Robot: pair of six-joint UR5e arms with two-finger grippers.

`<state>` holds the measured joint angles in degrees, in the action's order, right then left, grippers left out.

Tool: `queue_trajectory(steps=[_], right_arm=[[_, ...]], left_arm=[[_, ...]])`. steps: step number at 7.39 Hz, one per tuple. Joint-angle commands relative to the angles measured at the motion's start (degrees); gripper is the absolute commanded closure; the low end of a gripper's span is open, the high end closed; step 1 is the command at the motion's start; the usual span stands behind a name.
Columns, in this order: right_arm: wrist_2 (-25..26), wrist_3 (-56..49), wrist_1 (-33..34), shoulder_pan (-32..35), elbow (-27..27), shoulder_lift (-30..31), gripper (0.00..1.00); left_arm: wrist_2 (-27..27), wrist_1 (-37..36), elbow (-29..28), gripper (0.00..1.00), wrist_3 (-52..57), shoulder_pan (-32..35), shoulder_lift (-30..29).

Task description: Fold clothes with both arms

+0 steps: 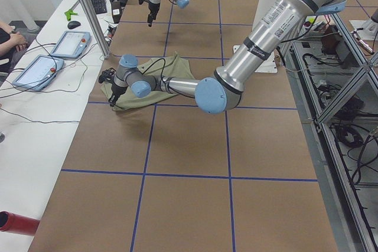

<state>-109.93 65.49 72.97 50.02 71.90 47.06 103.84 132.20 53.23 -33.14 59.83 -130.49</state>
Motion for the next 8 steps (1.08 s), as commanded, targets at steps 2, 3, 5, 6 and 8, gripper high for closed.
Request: queue_trajectory(steps=[2,3,5,6,8], right_arm=[[2.8,5.3,-0.2,-4.2,-5.1,-9.1,0.0],[5.6,7.8,-0.5,-6.6,-8.8,-13.3,0.0],[11.9,9.1,-8.9,-11.2,-14.7,-14.9,0.0],[13.1,9.0,-9.0,-12.9,-17.2,-16.9,0.02],[16.9,9.1,-9.3,-15.5,-18.6,-17.8,0.1]], left_arm=[[13.1,2.1,4.7,0.0,0.8,3.5,3.5],[13.1,2.1,4.9,0.0,0.5,3.5,3.6],[13.1,2.2,4.9,0.0,0.4,3.5,3.7],[13.2,2.2,4.9,0.0,0.4,3.5,3.7],[13.2,2.2,5.1,0.0,0.4,3.5,4.1]])
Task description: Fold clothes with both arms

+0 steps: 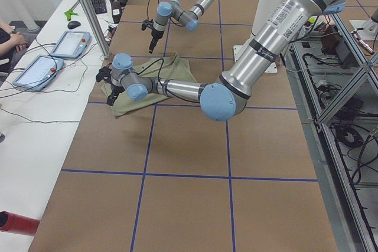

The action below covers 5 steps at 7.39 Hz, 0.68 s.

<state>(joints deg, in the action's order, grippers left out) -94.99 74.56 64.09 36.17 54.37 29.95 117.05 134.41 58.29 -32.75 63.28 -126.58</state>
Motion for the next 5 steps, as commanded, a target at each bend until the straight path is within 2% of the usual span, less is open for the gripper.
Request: queue_trajectory(steps=[1,3,5], right_arm=[[2.8,0.0,-0.6,-2.2,-1.7,-1.3,0.12],[4.6,0.0,-5.5,-3.2,-6.0,-2.4,0.15],[4.7,0.0,-5.5,-3.4,-6.1,-2.6,0.23]], left_arm=[[0.0,0.1,0.2,0.0,0.0,0.0,0.2],[0.0,0.0,0.2,0.0,0.0,0.0,0.2],[0.0,0.0,0.2,0.0,0.1,0.0,0.2]])
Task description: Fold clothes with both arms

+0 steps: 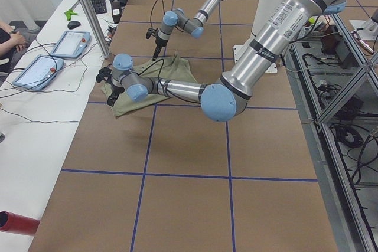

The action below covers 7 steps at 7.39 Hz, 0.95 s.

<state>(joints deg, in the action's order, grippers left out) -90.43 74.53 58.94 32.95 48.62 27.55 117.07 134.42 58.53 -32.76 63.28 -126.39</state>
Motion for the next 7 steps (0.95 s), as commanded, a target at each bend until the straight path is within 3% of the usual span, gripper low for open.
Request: queue_trajectory(steps=[1,2,3,4,6,7], right_arm=[[0.2,-0.1,-0.3,-0.3,-0.4,-0.2,0.3],[0.2,-0.1,-0.3,-0.3,-0.4,-0.2,0.34],[0.2,-0.1,-0.3,-0.3,-0.4,-0.2,0.46],[0.2,-0.1,-0.3,-0.3,-0.4,-0.2,0.69],[0.2,-0.1,-0.3,-0.3,-0.4,-0.2,1.0],[0.1,-0.1,-0.3,-0.3,-0.3,-0.3,1.0]], left_arm=[[-0.1,0.0,0.0,0.0,0.0,0.0,0.0],[-0.1,0.0,0.0,0.0,0.0,0.0,0.0],[0.0,0.0,0.0,0.0,0.0,0.0,0.0],[0.0,0.0,0.0,0.0,0.0,0.0,0.0],[0.0,0.0,0.0,0.0,0.0,0.0,0.2],[0.0,0.0,0.0,0.0,0.1,0.0,0.2]])
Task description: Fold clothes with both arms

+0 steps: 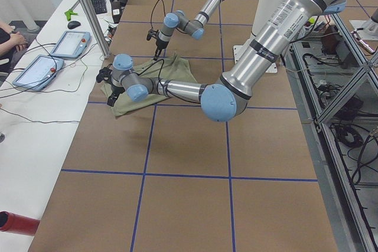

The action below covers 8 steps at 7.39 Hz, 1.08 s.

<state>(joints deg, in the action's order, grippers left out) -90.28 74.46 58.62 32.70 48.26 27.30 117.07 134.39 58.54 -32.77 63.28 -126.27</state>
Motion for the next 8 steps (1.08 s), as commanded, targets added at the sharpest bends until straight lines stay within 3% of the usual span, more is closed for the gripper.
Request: queue_trajectory(steps=[1,2,3,5,8], right_arm=[[-0.1,0.0,0.2,0.0,0.3,-0.2,1.0],[-0.1,0.3,0.5,0.1,1.9,-0.1,1.0],[-0.3,0.4,3.4,0.0,7.5,2.3,1.0],[0.2,1.5,14.3,-2.9,29.0,14.6,1.0],[10.4,6.4,24.6,-11.9,49.3,27.6,1.0]], left_arm=[[0.0,0.0,0.0,0.0,0.0,0.0,0.1],[0.0,0.1,0.2,0.0,0.0,0.0,0.1],[0.0,0.1,0.2,0.0,0.0,0.0,0.1],[0.0,0.0,0.2,0.0,0.1,0.0,0.1],[0.0,0.0,0.2,0.0,0.2,0.0,0.2]])
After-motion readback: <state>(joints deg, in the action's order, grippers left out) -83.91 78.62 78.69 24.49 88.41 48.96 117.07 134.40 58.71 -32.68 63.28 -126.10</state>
